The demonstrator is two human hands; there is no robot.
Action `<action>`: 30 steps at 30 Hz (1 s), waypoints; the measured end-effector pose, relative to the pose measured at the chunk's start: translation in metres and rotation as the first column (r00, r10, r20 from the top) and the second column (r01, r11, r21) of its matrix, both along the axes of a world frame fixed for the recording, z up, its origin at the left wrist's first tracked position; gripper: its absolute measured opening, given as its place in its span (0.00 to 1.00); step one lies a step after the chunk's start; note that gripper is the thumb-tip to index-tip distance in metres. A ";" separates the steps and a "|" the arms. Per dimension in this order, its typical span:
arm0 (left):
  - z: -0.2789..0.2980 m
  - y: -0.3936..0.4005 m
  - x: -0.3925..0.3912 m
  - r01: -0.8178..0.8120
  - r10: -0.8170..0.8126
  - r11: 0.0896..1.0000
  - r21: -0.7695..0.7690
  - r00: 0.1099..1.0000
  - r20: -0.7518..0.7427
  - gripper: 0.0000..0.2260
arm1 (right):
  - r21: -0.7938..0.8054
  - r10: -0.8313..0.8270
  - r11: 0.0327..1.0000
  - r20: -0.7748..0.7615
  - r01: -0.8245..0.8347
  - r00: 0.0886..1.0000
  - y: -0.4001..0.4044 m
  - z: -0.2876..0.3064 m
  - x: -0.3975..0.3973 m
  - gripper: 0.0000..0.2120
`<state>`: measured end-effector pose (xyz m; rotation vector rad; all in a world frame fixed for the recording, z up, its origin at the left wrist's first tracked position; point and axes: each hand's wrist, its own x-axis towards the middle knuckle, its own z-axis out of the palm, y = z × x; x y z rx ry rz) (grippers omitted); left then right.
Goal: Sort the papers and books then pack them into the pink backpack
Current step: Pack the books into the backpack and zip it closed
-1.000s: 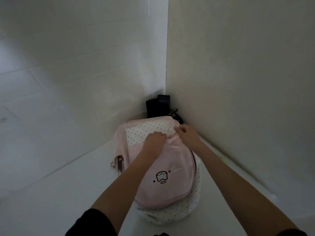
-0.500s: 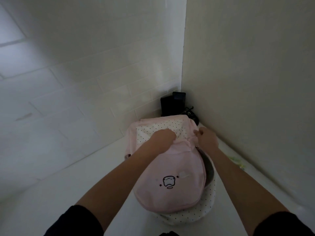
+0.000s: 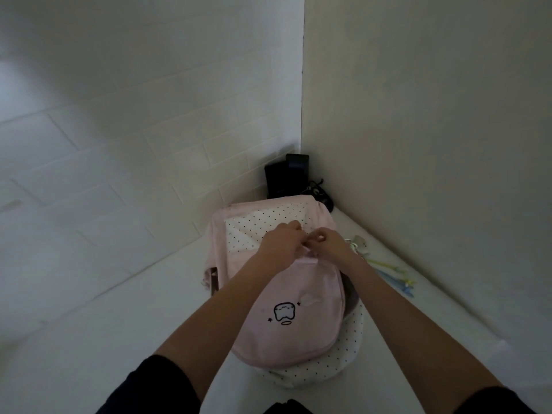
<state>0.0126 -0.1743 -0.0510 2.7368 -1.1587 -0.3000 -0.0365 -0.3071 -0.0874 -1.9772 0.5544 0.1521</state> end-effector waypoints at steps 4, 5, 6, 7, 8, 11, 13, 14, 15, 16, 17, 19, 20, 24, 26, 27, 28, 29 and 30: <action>-0.005 -0.001 0.000 -0.130 0.127 0.991 -0.034 0.988 -0.086 0.11 | -0.169 0.056 0.984 -0.042 -0.062 0.998 0.007 -0.003 -0.001 0.14; -0.005 0.001 0.000 -0.165 0.158 0.984 -0.067 0.982 -0.102 0.10 | -0.186 0.023 0.982 -0.027 -0.027 0.999 0.008 -0.005 -0.001 0.15; -0.005 0.003 0.001 -0.191 0.180 0.977 -0.097 0.976 -0.119 0.08 | -0.177 -0.013 0.984 0.000 0.013 1.000 0.009 -0.007 0.000 0.14; -0.004 0.005 0.002 -0.210 0.194 0.970 -0.119 0.972 -0.135 0.07 | -0.127 -0.072 0.989 0.032 0.076 0.997 0.009 -0.010 0.000 0.12; -0.003 0.006 0.002 -0.221 0.203 0.966 -0.130 0.969 -0.144 0.06 | -0.048 -0.155 0.986 0.064 0.158 0.986 0.008 -0.012 -0.001 0.09; -0.001 0.008 0.002 -0.242 0.224 0.963 -0.123 0.964 -0.142 0.05 | 0.095 -0.372 0.926 0.055 0.366 0.927 -0.004 -0.018 -0.007 0.02; -0.003 0.008 0.001 -0.247 0.233 0.963 -0.105 0.963 -0.135 0.05 | 0.162 -0.334 0.930 0.008 0.329 0.942 -0.013 -0.022 -0.014 0.03; -0.005 0.008 0.002 -0.246 0.233 0.965 -0.092 0.963 -0.131 0.06 | 0.196 -0.305 0.934 0.001 0.299 0.952 -0.016 -0.023 -0.017 0.05; -0.006 0.007 0.002 -0.246 0.236 0.966 -0.074 0.963 -0.127 0.07 | 0.191 -0.296 0.938 0.012 0.288 0.955 -0.018 -0.024 -0.020 0.06; -0.007 0.006 0.002 -0.246 0.238 0.968 -0.055 0.964 -0.121 0.08 | 0.142 -0.314 0.942 0.043 0.305 0.949 -0.019 -0.025 -0.024 0.08; -0.008 0.005 0.002 -0.243 0.238 0.969 -0.036 0.965 -0.111 0.09 | 0.044 -0.342 0.940 0.089 0.340 0.935 -0.020 -0.025 -0.028 0.09; -0.009 0.004 0.001 -0.226 0.225 0.974 -0.001 0.971 -0.082 0.11 | -0.248 -0.298 0.912 0.148 0.327 0.943 -0.026 -0.025 -0.037 0.14; -0.010 0.004 0.000 -0.215 0.215 0.977 0.011 0.975 -0.059 0.12 | -0.389 -0.209 0.891 0.107 0.235 0.972 -0.031 -0.027 -0.041 0.17; -0.015 0.006 -0.006 -0.160 0.157 0.986 0.041 0.985 0.067 0.11 | -0.500 0.117 0.850 -0.125 -0.164 0.985 -0.044 -0.041 -0.051 0.22; -0.016 0.009 -0.009 -0.110 0.105 0.993 0.045 0.988 0.117 0.10 | -0.608 0.159 0.754 -0.198 -0.249 0.967 -0.041 -0.045 -0.050 0.19; -0.016 0.011 -0.010 -0.086 0.080 0.995 0.048 0.988 0.131 0.10 | -0.675 0.156 0.688 -0.221 -0.267 0.963 -0.038 -0.045 -0.049 0.18; -0.016 0.013 -0.011 -0.066 0.059 0.997 0.051 0.989 0.137 0.11 | -0.725 0.150 0.637 -0.217 -0.262 0.964 -0.035 -0.045 -0.049 0.17; -0.016 0.014 -0.012 -0.051 0.043 0.997 0.054 0.989 0.140 0.12 | -0.750 0.159 0.611 -0.197 -0.253 0.967 -0.032 -0.043 -0.049 0.16; -0.017 0.015 -0.012 -0.037 0.028 0.997 0.061 0.989 0.146 0.13 | -0.761 0.189 0.601 -0.162 -0.245 0.968 -0.030 -0.042 -0.050 0.14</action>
